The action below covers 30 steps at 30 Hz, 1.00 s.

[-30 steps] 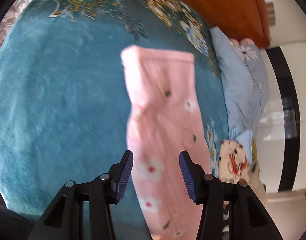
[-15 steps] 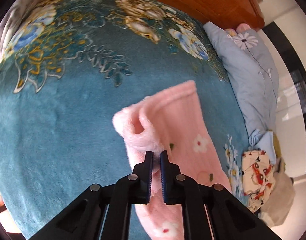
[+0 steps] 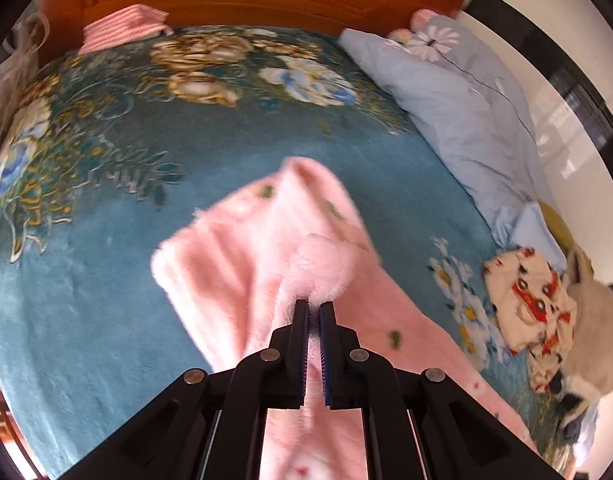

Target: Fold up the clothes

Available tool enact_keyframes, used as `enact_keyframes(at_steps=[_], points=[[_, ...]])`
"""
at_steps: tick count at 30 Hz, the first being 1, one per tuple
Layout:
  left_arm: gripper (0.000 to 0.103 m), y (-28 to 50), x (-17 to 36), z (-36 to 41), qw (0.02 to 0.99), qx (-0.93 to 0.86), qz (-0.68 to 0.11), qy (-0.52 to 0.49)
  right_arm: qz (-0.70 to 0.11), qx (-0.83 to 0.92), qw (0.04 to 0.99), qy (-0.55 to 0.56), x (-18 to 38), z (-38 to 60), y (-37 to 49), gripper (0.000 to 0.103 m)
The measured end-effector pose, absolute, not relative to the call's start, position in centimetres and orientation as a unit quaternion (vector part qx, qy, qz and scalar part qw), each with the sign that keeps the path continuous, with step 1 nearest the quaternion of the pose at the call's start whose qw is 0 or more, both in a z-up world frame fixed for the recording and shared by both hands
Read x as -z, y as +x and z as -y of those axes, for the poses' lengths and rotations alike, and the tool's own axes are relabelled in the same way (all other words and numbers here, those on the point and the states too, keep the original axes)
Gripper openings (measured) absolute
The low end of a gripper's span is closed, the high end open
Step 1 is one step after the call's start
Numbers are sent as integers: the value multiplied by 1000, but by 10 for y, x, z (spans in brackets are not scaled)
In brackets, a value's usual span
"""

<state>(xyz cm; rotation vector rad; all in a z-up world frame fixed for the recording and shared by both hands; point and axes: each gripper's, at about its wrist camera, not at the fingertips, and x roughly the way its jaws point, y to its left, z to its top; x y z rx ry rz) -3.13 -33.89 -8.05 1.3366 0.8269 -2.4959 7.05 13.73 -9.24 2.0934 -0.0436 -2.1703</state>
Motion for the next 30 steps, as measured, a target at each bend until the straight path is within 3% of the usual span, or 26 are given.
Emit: enact_keyframes(at_steps=[7,9,13,15,19,23,27,30], points=[[10,-8,112,422,138,799,-371,453,15,714,56,698,99,-141,67,62],[23,-4,124,429,119,781,-413,453,10,712,53,700,100,-139,65,62],[38,2,141,430,73,749,-505,422,9,712,54,700,99,-140,63,63],[53,4,145,433,40,733,-550,399,9,712,55,700,98,-142,63,63],[63,20,145,442,28,711,-604,360,13,713,57,699,96,-146,62,63],[74,8,130,424,-3,746,-545,382,16,713,56,699,99,-149,61,63],[74,-21,136,398,15,766,-453,455,14,711,55,701,101,-150,58,64],[70,-25,137,404,26,764,-477,434,15,710,56,702,101,-154,54,64]])
